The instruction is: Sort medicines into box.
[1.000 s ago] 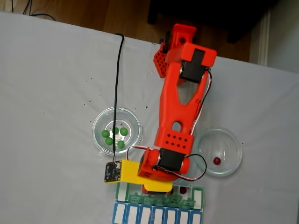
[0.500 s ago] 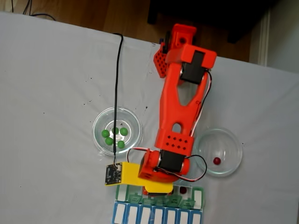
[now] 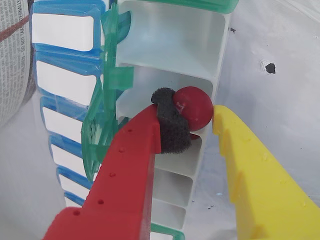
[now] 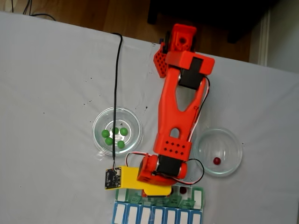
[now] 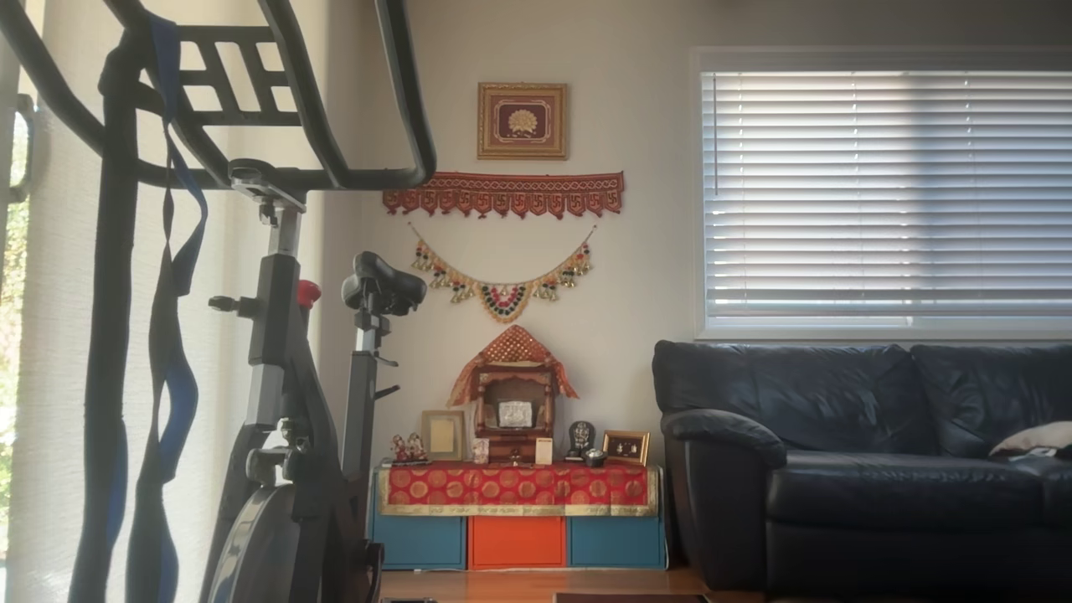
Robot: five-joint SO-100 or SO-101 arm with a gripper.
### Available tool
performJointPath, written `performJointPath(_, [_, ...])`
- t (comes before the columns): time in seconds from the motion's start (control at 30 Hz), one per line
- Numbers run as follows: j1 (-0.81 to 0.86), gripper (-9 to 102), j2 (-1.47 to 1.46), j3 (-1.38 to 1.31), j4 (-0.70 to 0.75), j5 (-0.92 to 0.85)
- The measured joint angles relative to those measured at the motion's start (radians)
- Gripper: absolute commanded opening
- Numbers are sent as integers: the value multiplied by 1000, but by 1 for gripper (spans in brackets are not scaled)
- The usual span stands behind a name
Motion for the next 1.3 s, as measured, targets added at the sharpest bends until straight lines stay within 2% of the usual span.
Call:
performJointPath(0.63, [-18, 1, 14, 28, -48, 31])
performJointPath(1.3, [-25, 1, 14, 25, 21, 40])
